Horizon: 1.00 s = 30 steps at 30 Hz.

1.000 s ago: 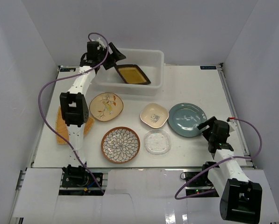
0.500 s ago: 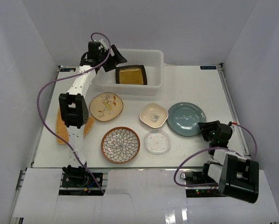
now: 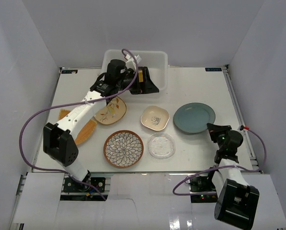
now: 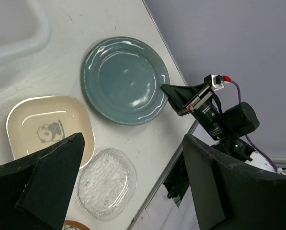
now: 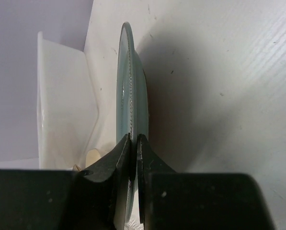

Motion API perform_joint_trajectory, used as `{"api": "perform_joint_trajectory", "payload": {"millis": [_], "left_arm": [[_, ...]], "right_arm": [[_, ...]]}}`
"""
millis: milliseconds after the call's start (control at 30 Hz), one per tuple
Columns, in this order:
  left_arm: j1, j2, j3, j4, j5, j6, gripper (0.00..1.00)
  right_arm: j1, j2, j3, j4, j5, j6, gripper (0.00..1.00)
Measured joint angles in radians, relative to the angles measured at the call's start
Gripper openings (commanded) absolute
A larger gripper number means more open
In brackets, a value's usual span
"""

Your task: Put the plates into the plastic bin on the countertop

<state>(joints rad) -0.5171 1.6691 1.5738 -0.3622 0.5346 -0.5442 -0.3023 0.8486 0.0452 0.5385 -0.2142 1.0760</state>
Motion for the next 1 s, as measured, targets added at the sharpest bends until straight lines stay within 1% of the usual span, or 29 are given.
{"api": "perform_joint_trajectory", "payload": {"millis": [67,133,300,367,533,667,800,867,933,967,1000], "left_arm": [[0.003,-0.066,-0.105,0.034,0.016,-0.013,0.90],[0.006,-0.091,-0.186,0.070,0.040,-0.035,0.88],[0.003,-0.071,-0.372,0.200,0.134,-0.113,0.87],[-0.003,-0.053,-0.418,0.257,0.178,-0.154,0.88],[-0.021,-0.005,-0.421,0.386,0.222,-0.223,0.88],[-0.030,0.049,-0.397,0.496,0.240,-0.290,0.88],[-0.040,0.144,-0.353,0.615,0.247,-0.353,0.87],[-0.043,0.185,-0.346,0.668,0.248,-0.382,0.84],[-0.047,0.224,-0.333,0.692,0.246,-0.399,0.77],[-0.049,0.243,-0.323,0.697,0.241,-0.402,0.73],[-0.049,0.260,-0.315,0.700,0.236,-0.404,0.63]], "right_arm": [[-0.010,-0.019,0.001,-0.030,-0.005,-0.009,0.08],[-0.013,-0.003,0.020,-0.070,-0.016,-0.007,0.08],[-0.014,-0.004,0.126,-0.160,-0.085,-0.023,0.08],[-0.014,-0.003,0.177,-0.168,-0.117,-0.023,0.08],[-0.014,-0.018,0.282,-0.167,-0.183,-0.026,0.08],[-0.014,-0.043,0.307,-0.164,-0.236,-0.019,0.08],[-0.013,-0.033,0.311,-0.146,-0.307,0.015,0.08],[-0.010,-0.013,0.312,-0.118,-0.348,0.043,0.08],[-0.008,0.006,0.316,-0.091,-0.383,0.069,0.08],[-0.005,0.011,0.319,-0.080,-0.397,0.078,0.08],[-0.005,0.013,0.319,-0.069,-0.409,0.085,0.08]]}}
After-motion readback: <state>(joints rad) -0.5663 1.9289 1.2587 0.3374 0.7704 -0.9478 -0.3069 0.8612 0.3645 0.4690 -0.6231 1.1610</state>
